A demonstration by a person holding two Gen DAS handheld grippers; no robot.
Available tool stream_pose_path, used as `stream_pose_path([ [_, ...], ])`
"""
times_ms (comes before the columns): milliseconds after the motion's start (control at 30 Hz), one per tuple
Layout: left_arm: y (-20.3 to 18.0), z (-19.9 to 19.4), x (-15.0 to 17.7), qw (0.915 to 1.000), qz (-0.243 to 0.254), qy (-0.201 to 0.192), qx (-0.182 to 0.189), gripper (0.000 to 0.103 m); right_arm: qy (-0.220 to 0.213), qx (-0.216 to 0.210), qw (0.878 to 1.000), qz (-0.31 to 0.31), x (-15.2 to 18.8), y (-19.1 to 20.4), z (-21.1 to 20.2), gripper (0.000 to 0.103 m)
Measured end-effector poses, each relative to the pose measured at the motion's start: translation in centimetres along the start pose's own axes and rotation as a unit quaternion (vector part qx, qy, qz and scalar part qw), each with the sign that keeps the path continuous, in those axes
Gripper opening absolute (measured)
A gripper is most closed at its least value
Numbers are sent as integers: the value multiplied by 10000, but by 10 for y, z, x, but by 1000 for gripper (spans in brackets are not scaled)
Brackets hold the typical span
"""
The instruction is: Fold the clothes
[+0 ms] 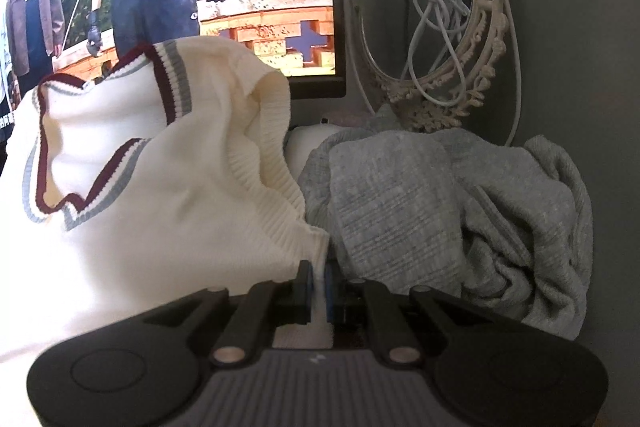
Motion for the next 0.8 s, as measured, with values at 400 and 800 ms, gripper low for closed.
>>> stream_pose_path([
  [400, 32, -38, -2, 9948, -676, -686, -329, 33, 32, -82, 10000, 45, 2, -2, -1, 5],
  [800, 78, 5, -4, 9891, -1450, -152, 204, 45, 64, -144, 9998, 100, 2, -5, -1, 6],
])
Point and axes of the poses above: each gripper's, at about its wrist camera, not at the fingertips, and z roughly the way its jaws point, y to its left, x to its underside, the point moved 1 cm from there along z, roughly the way its jaws point, and after that the axes turned 10 degrees about y, right-handed, at the moved point
